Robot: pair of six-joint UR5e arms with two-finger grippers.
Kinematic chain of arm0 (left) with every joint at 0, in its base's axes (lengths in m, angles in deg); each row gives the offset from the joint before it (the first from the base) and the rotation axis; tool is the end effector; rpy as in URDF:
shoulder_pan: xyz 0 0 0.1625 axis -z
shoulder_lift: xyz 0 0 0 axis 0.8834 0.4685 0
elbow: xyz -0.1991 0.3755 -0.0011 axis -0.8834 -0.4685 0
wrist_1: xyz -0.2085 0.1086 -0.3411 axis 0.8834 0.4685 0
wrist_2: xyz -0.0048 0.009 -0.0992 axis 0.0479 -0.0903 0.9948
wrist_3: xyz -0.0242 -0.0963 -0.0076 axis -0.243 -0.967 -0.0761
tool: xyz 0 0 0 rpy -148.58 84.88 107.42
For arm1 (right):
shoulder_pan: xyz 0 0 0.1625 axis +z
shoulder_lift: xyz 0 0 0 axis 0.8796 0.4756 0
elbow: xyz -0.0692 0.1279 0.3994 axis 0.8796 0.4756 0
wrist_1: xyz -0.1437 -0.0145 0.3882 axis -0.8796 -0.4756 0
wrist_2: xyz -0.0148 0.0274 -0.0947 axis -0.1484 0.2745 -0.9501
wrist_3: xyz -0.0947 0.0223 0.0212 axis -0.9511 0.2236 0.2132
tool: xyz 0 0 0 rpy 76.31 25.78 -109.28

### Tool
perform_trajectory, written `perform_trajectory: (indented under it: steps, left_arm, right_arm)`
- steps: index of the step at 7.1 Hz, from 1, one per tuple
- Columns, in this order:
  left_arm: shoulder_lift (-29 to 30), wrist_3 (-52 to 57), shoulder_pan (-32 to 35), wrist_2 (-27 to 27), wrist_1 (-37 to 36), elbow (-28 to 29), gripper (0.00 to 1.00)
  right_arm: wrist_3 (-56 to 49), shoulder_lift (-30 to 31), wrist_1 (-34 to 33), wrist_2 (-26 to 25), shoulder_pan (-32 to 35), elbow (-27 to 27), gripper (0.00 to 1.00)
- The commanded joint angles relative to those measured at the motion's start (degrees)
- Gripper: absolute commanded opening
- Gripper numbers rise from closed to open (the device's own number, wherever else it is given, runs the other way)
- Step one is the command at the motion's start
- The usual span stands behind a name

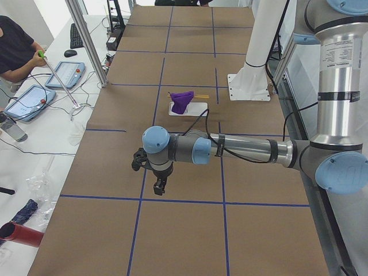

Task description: Hang towel on rack

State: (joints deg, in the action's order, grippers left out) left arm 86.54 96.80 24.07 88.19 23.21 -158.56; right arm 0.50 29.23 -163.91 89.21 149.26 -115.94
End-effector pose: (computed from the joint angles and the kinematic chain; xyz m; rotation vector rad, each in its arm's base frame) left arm -0.0296 -0.4717 0.6160 0.0985 0.8064 0.2260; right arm 0.0493 -0.4174 0.6315 -0.0243 -0.7442 -0.2114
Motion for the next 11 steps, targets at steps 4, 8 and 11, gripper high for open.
perform_trajectory:
  steps: [4,8,11]
  left_arm:
    - [0.09,0.03,-0.09,1.42,0.07,-0.23,1.0]
    - [0.09,0.12,-0.18,1.6,0.07,-0.41,1.0]
    - [0.09,0.12,-0.09,2.91,0.07,-0.5,1.0]
  right_arm:
    - [0.05,0.0,0.39,0.15,-0.03,0.19,1.0]
    - [0.14,0.0,0.39,0.24,-0.03,0.19,1.0]
    - [0.14,0.0,0.48,0.24,-0.03,0.1,1.0]
